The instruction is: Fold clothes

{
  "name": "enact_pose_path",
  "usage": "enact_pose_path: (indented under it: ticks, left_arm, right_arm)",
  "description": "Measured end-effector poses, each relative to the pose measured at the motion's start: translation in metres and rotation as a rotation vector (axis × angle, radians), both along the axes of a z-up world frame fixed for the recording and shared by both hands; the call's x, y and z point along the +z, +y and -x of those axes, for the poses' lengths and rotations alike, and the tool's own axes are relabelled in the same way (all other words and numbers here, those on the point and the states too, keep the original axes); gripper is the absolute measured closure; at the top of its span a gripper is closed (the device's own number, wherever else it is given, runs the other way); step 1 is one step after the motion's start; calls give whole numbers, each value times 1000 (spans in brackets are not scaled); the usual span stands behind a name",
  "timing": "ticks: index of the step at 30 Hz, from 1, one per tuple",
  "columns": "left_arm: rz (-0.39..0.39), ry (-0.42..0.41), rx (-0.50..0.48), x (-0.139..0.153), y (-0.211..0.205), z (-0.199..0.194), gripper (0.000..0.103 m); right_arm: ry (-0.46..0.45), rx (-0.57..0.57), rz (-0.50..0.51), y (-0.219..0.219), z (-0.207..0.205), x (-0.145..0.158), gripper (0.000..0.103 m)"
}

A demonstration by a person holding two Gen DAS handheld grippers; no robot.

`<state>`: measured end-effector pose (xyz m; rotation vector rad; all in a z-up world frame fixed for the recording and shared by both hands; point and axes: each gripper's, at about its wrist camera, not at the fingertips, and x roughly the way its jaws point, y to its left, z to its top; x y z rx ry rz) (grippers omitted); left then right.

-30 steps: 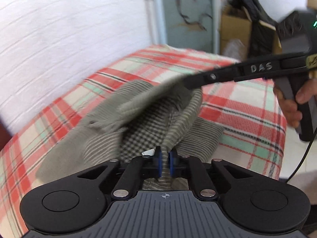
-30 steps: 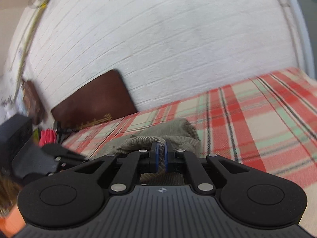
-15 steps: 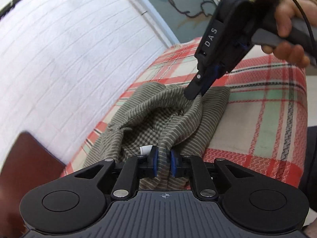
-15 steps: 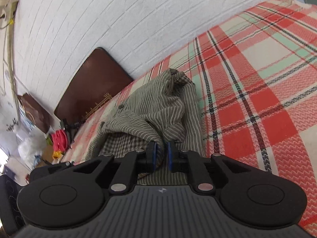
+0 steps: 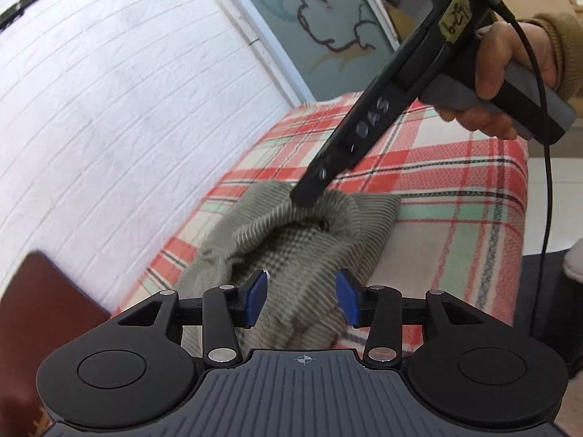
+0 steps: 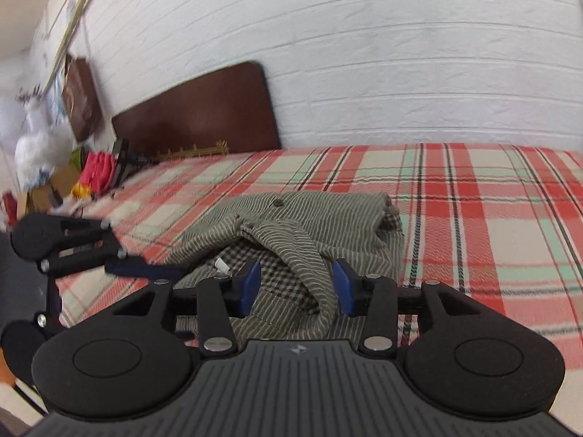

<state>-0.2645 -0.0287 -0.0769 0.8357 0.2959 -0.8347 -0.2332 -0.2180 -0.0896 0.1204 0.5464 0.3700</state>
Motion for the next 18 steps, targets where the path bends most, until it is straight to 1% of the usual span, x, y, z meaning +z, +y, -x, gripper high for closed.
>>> enact_pose_path:
  ticks: [1, 3, 5, 6, 7, 10, 11, 13, 17, 18]
  left_arm:
    - [-10, -7, -10, -1, -4, -3, 44]
    - [-55, -5, -34, -8, -14, -12, 44]
    - [-100, -7, -57, -16, -22, -19, 44]
    - [-110, -8, -68, -17, -25, -20, 44]
    - [-119, -9, -78, -18, -27, -21, 44]
    - [-130, -17, -84, -15, -31, -23, 46]
    - [-128, -22, -79, -14, -32, -24, 48]
    - [-123, -33, -67, -13, -33, -28, 48]
    - [-117, -49, -7, -12, -36, -34, 49]
    - [-120, -54, 1, -13, -34, -38, 58]
  right_arm:
    - [12, 16, 26, 3, -4, -2, 55]
    - [43, 38, 64, 7, -12, -7, 55]
    - [77, 39, 80, 7, -18, -11, 56]
    - [86, 30, 75, 5, -20, -12, 79]
    - [93, 22, 63, 3, -21, -11, 96]
    - [76, 5, -46, -11, -21, 3, 97]
    - [65, 5, -72, -13, -21, 8, 97]
    - [41, -1, -92, -16, -22, 17, 97]
    - [19, -8, -134, -20, -27, 26, 97]
    - [16, -9, -146, -21, -28, 27, 97]
